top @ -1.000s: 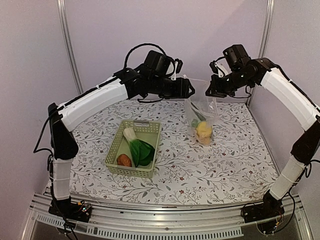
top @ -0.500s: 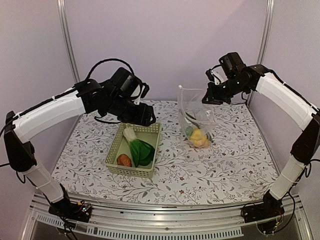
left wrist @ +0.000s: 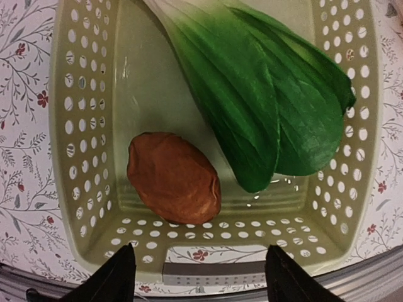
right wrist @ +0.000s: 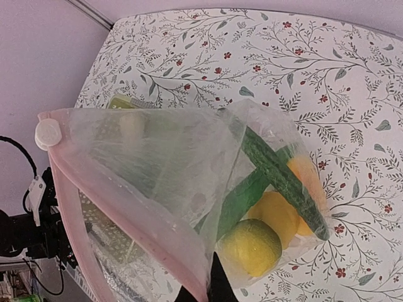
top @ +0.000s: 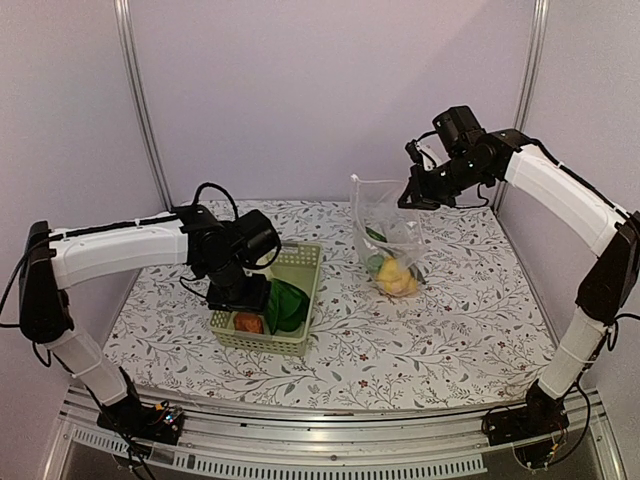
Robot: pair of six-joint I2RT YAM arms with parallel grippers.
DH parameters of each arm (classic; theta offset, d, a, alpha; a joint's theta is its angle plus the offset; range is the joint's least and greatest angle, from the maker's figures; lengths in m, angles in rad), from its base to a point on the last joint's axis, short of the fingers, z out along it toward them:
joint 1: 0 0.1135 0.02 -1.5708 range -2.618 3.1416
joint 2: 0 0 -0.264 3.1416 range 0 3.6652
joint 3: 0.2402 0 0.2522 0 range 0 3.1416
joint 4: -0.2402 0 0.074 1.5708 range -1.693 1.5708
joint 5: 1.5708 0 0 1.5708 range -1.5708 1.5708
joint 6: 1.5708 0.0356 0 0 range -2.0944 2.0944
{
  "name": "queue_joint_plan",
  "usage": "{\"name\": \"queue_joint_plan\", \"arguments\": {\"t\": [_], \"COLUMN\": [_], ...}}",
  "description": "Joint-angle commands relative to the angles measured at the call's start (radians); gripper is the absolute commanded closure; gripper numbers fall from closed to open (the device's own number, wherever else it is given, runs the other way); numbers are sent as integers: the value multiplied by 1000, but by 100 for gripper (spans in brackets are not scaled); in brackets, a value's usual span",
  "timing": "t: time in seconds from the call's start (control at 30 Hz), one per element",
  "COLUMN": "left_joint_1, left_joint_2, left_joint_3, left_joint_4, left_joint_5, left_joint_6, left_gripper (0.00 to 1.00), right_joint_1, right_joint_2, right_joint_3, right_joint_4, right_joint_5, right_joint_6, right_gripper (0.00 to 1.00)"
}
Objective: Place the food in the zip-top bag and seal the zipper
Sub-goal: Pick up the fake vegetable from the bin.
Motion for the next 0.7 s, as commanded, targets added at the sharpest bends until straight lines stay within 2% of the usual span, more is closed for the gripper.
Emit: {"name": "queue_joint_plan", "arguments": {"t": [0.0, 0.37, 0.67], "left_joint_1": [38, 106, 134], "left_joint_2": [44, 109, 169], "left_joint_3": [-13, -31, -35], "left_joint_4": [-12, 69, 129], "left_joint_5": [9, 13, 64], "left_joint_6": [-43, 7, 66], "left_gripper": [27, 25, 31], "right_joint_1": [-1, -1, -1], "right_joint_2": [-5, -30, -36], "right_joint_3": [4, -30, -36], "right_joint_4": [9, 17, 15], "right_joint_5": [-9, -11, -11], "right_joint_6": [-13, -9, -7], "right_gripper": [100, 100, 100]}}
